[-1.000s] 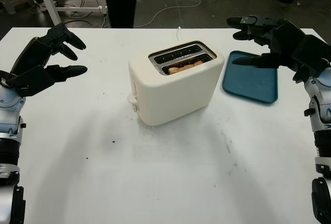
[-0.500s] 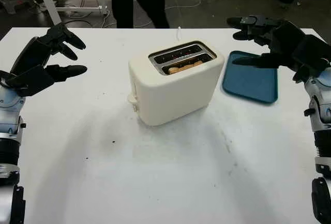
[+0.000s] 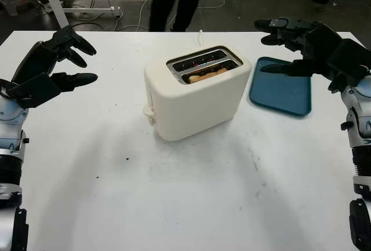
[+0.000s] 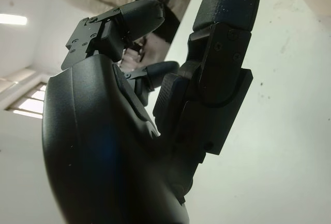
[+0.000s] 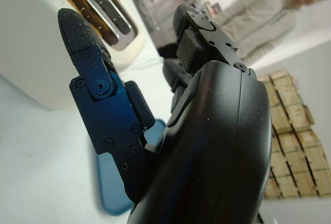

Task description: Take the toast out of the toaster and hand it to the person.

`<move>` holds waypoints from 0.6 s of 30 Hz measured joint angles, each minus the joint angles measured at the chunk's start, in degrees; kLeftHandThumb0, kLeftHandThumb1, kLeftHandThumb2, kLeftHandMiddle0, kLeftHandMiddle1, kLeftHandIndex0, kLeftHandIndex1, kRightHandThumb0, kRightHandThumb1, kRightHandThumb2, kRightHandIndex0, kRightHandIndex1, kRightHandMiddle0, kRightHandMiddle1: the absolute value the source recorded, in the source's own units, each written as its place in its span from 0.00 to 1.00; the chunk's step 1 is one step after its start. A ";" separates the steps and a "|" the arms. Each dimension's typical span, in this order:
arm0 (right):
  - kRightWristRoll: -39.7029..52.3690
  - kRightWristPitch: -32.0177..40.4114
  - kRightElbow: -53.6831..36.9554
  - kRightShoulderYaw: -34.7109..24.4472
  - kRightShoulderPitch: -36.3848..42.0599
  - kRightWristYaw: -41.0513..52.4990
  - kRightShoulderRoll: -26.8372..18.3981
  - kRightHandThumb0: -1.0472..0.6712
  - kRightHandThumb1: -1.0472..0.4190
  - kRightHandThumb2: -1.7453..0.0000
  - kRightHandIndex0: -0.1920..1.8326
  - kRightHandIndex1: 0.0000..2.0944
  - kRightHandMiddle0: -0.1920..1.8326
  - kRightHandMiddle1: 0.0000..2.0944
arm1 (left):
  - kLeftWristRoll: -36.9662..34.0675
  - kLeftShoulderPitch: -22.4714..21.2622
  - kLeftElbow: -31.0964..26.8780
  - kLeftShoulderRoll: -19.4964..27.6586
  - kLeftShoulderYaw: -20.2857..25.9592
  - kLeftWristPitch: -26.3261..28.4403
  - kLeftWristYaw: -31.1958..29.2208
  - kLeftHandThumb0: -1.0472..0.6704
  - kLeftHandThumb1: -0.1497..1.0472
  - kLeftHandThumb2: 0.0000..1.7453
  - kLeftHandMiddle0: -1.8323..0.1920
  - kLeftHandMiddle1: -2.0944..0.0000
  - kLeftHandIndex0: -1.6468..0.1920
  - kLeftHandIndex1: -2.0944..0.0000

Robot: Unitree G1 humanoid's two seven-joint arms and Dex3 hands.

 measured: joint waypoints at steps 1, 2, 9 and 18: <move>0.00 0.00 0.00 0.00 0.00 0.00 0.00 0.23 0.23 1.00 0.10 0.39 0.32 0.00 | 0.00 0.00 0.00 0.00 0.00 0.00 0.00 0.00 0.89 0.07 0.80 0.26 0.80 0.31; 0.00 0.00 0.00 0.00 0.00 0.00 0.00 0.22 0.23 1.00 0.11 0.39 0.32 0.01 | 0.00 0.00 0.00 0.00 0.00 0.00 -0.01 0.00 0.89 0.07 0.80 0.26 0.80 0.31; -0.01 -0.01 0.00 0.00 0.00 0.00 0.00 0.22 0.23 1.00 0.10 0.39 0.32 0.00 | -0.14 0.00 0.00 0.00 0.02 0.06 -0.05 0.00 0.89 0.06 0.80 0.27 0.79 0.32; 0.01 -0.02 0.00 0.00 0.00 0.00 0.00 0.23 0.23 1.00 0.10 0.39 0.32 0.00 | -1.11 0.00 0.00 0.00 0.11 0.12 -0.35 0.00 0.89 0.07 0.79 0.27 0.79 0.32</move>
